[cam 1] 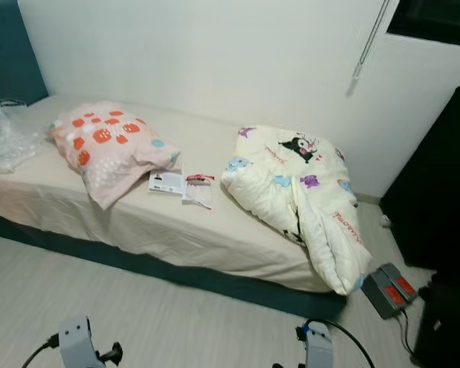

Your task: Clean up the room

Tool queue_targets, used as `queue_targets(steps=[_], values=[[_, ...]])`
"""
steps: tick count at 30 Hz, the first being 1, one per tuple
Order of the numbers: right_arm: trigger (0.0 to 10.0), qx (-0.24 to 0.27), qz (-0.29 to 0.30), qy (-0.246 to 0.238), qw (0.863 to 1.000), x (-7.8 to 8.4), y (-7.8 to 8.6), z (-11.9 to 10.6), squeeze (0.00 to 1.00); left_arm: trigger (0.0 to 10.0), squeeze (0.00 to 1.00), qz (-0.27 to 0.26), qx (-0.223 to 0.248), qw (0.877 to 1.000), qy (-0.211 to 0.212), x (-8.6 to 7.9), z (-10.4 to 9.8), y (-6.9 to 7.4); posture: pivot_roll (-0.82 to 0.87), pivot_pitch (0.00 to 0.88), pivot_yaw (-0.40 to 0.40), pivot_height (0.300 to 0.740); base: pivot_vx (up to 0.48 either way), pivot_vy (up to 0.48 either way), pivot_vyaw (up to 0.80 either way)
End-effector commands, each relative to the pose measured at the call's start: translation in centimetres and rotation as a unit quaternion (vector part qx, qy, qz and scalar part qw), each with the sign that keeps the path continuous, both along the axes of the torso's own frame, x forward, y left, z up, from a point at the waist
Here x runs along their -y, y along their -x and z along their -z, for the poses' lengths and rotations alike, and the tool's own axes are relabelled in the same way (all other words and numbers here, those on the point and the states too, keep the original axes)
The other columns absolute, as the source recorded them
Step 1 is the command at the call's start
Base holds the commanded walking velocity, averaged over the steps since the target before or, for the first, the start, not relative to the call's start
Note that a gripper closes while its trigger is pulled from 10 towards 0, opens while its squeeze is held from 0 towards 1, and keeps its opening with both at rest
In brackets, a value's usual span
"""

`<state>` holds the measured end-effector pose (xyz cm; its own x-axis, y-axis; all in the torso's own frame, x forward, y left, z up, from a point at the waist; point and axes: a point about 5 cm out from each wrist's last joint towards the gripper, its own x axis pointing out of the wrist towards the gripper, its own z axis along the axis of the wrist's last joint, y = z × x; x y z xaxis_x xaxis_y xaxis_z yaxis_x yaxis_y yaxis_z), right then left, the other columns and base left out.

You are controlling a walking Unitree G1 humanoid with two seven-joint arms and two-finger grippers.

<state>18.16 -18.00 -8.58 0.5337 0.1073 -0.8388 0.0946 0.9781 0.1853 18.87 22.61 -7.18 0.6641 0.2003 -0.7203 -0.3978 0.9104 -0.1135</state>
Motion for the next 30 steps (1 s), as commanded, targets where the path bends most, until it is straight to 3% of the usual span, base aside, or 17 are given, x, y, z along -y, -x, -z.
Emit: queue_targets(steps=[1, 7, 20, 30], values=[[10.0, -0.004, -0.003, 0.007, 1.0, 0.15, 0.09, 0.04, 0.0, 10.0, 0.0, 0.004, -0.008, 1.0, 0.001, 0.22, 0.21, 0.26, 0.02, 0.006, -0.079, 0.74, 0.349, 0.0, 0.0], [10.0, -0.007, -0.012, 0.018, 1.0, 0.87, 0.35, 0.07, 0.0, 10.0, 0.0, 0.001, -0.005, 1.0, 0.007, 0.71, 0.24, 0.11, 0.0, 0.0, -0.099, 0.74, 0.343, 0.0, 0.0], [10.0, -0.008, -0.016, 0.018, 1.0, 0.56, 0.65, 0.24, 0.0, 10.0, 0.0, 0.009, -0.006, 1.0, 0.007, 0.7, 0.26, 0.17, 0.01, 0.003, -0.082, 0.74, 0.332, 0.0, 0.0], [10.0, -0.008, -0.028, 0.027, 0.999, 0.06, 0.28, 0.15, 0.0, 10.0, 0.0, 0.008, -0.009, 1.0, 0.004, 0.76, 0.24, 0.07, 0.01, 0.003, -0.084, 0.74, 0.079, 0.0, -0.74]])
